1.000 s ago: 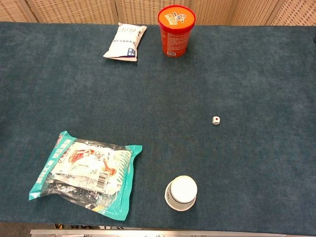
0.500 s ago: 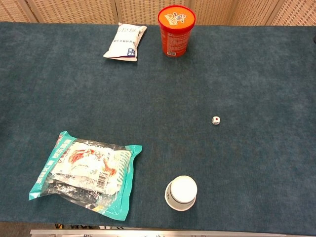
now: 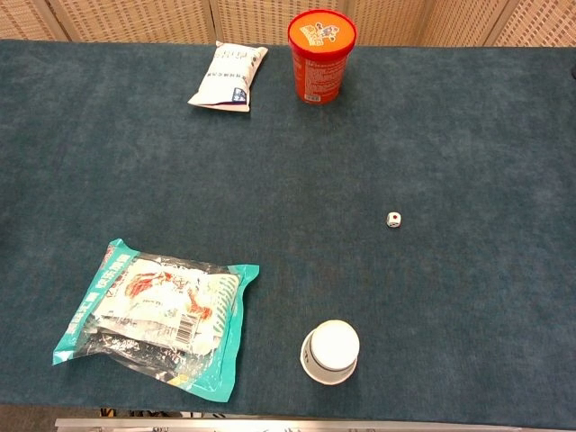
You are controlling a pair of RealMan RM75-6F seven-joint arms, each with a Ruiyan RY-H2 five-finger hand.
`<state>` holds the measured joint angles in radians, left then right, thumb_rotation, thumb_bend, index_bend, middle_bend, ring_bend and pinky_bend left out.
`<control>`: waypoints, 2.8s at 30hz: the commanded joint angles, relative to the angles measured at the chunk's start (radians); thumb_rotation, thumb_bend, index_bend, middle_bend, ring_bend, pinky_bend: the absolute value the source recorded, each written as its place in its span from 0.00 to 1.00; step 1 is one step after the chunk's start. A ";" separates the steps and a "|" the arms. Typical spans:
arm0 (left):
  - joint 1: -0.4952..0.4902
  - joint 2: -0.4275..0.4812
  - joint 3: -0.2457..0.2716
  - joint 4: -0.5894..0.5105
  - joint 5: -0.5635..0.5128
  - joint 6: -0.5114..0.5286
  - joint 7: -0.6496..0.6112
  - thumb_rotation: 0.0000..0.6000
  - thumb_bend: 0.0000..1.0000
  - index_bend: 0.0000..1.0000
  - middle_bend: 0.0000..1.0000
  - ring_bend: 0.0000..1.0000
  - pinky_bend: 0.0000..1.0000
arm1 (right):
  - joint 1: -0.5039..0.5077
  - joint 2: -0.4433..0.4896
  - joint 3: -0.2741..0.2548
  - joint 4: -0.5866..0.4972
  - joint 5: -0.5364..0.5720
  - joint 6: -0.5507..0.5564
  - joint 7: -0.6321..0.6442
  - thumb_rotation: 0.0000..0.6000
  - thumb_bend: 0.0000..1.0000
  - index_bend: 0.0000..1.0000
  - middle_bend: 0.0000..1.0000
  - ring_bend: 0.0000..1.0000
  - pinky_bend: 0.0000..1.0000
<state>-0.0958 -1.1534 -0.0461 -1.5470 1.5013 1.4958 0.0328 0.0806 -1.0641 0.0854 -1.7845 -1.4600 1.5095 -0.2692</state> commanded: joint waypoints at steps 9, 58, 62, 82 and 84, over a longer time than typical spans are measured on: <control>0.001 -0.001 0.001 0.003 0.000 0.000 -0.002 1.00 0.46 0.45 0.53 0.35 0.44 | 0.000 -0.001 0.001 0.001 0.000 -0.002 0.001 1.00 0.03 0.00 0.43 0.47 0.64; 0.009 -0.002 0.016 0.040 0.003 -0.007 -0.031 1.00 0.46 0.45 0.53 0.35 0.44 | 0.424 0.032 0.066 -0.109 0.193 -0.602 -0.281 1.00 0.71 0.21 0.62 0.59 0.69; 0.010 -0.003 0.020 0.047 0.007 -0.008 -0.035 1.00 0.46 0.45 0.53 0.35 0.44 | 0.498 0.020 0.066 -0.101 0.253 -0.689 -0.319 1.00 0.80 0.21 0.63 0.65 0.83; 0.033 0.000 0.029 0.059 0.001 0.006 -0.041 1.00 0.46 0.45 0.53 0.35 0.44 | 0.805 -0.040 -0.023 -0.045 0.476 -0.965 -0.359 1.00 1.00 0.28 0.83 0.84 0.98; 0.035 -0.001 0.030 0.060 -0.001 0.005 -0.044 1.00 0.46 0.45 0.53 0.35 0.44 | 0.829 -0.043 -0.038 -0.047 0.492 -0.973 -0.362 1.00 1.00 0.28 0.86 0.86 0.99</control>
<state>-0.0614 -1.1541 -0.0168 -1.4870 1.5013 1.5011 -0.0109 0.8931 -1.1036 0.0605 -1.8305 -0.9786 0.5457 -0.6282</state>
